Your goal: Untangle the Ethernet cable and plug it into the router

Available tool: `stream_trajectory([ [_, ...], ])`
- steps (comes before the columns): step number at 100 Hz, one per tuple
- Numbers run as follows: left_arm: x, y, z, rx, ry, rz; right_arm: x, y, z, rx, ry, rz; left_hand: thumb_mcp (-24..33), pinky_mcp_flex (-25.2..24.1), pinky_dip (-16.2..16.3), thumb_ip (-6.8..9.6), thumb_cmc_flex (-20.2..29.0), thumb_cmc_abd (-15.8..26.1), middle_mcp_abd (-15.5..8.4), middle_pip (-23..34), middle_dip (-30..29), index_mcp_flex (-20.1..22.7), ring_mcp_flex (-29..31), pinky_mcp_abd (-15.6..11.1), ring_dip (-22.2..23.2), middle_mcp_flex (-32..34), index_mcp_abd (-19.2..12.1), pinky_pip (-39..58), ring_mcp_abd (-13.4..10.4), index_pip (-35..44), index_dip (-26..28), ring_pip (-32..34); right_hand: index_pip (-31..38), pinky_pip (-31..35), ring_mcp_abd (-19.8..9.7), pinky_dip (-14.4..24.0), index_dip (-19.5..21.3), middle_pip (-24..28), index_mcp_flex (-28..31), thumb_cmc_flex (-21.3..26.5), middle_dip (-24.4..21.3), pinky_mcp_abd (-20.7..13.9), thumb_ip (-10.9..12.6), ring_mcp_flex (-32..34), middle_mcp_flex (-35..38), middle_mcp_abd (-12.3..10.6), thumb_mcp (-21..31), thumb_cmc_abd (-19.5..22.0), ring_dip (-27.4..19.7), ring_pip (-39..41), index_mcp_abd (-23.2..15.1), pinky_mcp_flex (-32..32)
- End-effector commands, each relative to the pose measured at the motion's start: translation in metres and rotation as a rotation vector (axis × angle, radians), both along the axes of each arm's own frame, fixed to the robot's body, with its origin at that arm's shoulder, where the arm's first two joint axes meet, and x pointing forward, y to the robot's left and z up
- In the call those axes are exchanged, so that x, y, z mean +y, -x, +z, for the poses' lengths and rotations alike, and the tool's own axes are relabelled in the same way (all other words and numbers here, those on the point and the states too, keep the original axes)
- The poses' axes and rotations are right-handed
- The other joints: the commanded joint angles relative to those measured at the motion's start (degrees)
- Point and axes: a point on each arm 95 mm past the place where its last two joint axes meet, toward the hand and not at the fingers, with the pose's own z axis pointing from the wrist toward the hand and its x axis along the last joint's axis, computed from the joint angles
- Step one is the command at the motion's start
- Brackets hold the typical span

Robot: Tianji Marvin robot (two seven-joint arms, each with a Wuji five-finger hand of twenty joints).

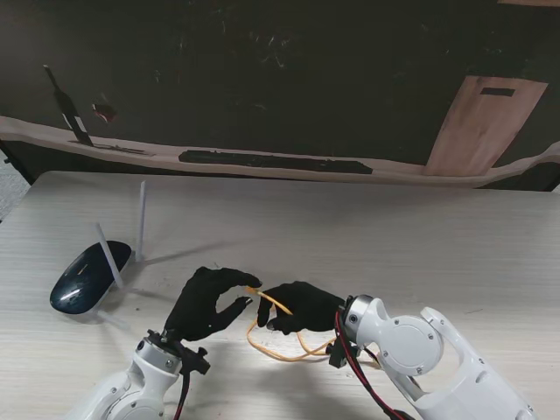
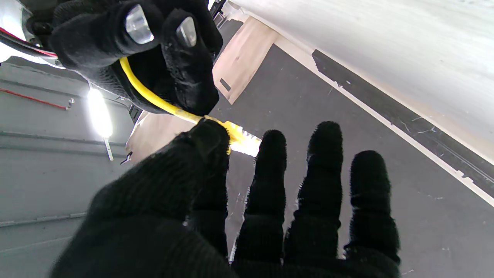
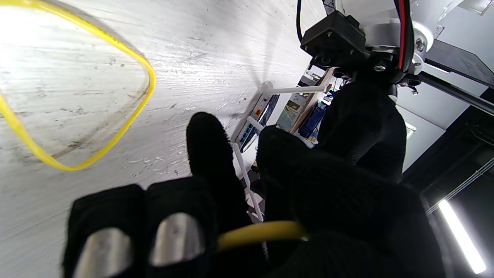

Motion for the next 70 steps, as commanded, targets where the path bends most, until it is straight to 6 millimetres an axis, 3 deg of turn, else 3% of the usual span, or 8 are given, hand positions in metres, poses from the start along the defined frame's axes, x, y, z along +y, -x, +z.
stream_trajectory([
  [1, -0.0028, 0.0002, -0.0016, 0.009, -0.003, -0.002, 0.0025, 0.0038, -0.0011, 0.015, 0.0, 0.019, -0.85, 0.94, 1.73, -1.85, 2.28, -0.85, 0.08, 1.53, 1.26, 1.33, 1.98, -0.14, 0.91, 1.78, 0.99, 2.27, 0.24, 1.59, 1.0, 1.52, -0.41, 13.58, -3.93, -0.38, -0.64, 4.6, 0.84, 0.47, 1.04, -9.33, -0.22, 0.13, 5.43, 6.32, -0.04, 0.18, 0.82, 4.49, -1.11, 1.88],
  [22, -0.0051, -0.0006, -0.0016, -0.009, 0.022, 0.012, 0.004, 0.0042, -0.0009, 0.027, -0.009, 0.02, -1.52, 5.42, 3.82, -1.9, 4.26, -2.36, -0.74, 2.68, 6.8, 1.93, 7.34, -0.71, 1.13, 10.37, 5.22, 6.46, 0.33, 6.81, 1.03, 6.31, -0.41, 13.58, -3.93, -0.61, -0.65, 4.63, 0.87, 0.45, 1.05, -9.26, -0.23, 0.13, 5.47, 6.33, -0.09, 0.22, 0.79, 4.49, -1.11, 1.85],
  [37, -0.0058, -0.0015, -0.0016, -0.025, 0.028, 0.026, 0.0054, 0.0045, -0.0012, 0.043, -0.019, 0.016, -0.88, 10.9, 4.48, -1.68, 5.71, -3.44, -1.19, 1.82, 8.03, 5.96, 12.88, -1.53, -0.36, 17.81, 6.02, 9.61, -0.37, 12.35, 0.32, 9.38, -0.41, 13.58, -3.96, -1.13, -0.65, 4.59, 0.88, 0.47, 1.05, -8.97, -0.23, 0.1, 5.4, 6.3, -0.13, 0.26, 0.72, 4.36, -1.14, 1.66],
  [44, -0.0059, -0.0017, -0.0018, -0.027, 0.027, 0.029, 0.006, 0.0046, -0.0012, 0.049, -0.023, 0.015, -0.59, 12.05, 4.6, -1.58, 5.73, -3.77, -1.19, 2.13, 8.03, 6.95, 14.1, -1.58, -0.42, 19.05, 6.02, 10.32, -0.23, 13.47, 0.5, 10.07, -0.41, 13.58, -4.08, -3.28, -0.65, 4.58, 0.91, 0.48, 1.06, -7.88, -0.2, 0.16, 5.38, 6.29, -0.15, 0.29, 0.45, 3.88, -1.22, 1.5],
  [66, -0.0068, -0.0017, -0.0022, -0.02, 0.028, 0.028, 0.0067, 0.0046, -0.0009, 0.059, -0.029, 0.016, 1.67, 12.98, 4.59, -1.28, 5.68, -5.14, -0.77, 3.47, 8.88, 7.39, 15.43, -0.95, -0.4, 20.41, 6.99, 11.41, 0.17, 15.04, -0.24, 12.44, -0.42, 13.58, -4.2, -4.45, -0.67, 4.5, 0.91, 0.46, 1.05, -7.44, -0.22, 0.12, 5.24, 6.34, -0.23, 0.32, 0.2, 3.4, -1.2, 1.3],
  [70, -0.007, -0.0018, -0.0023, -0.02, 0.028, 0.027, 0.0066, 0.0046, -0.0009, 0.059, -0.029, 0.015, 2.51, 13.35, 4.58, -1.13, 5.7, -5.6, -0.56, 4.76, 9.46, 7.72, 16.09, -0.26, 0.28, 20.79, 7.6, 11.7, 0.72, 15.38, -0.5, 14.16, -0.47, 12.43, -3.48, -6.33, -0.68, 4.42, 0.74, 0.31, 1.05, -5.5, -0.24, 0.15, 5.01, 6.26, -0.03, 0.09, -0.78, 1.74, -0.73, 0.96],
])
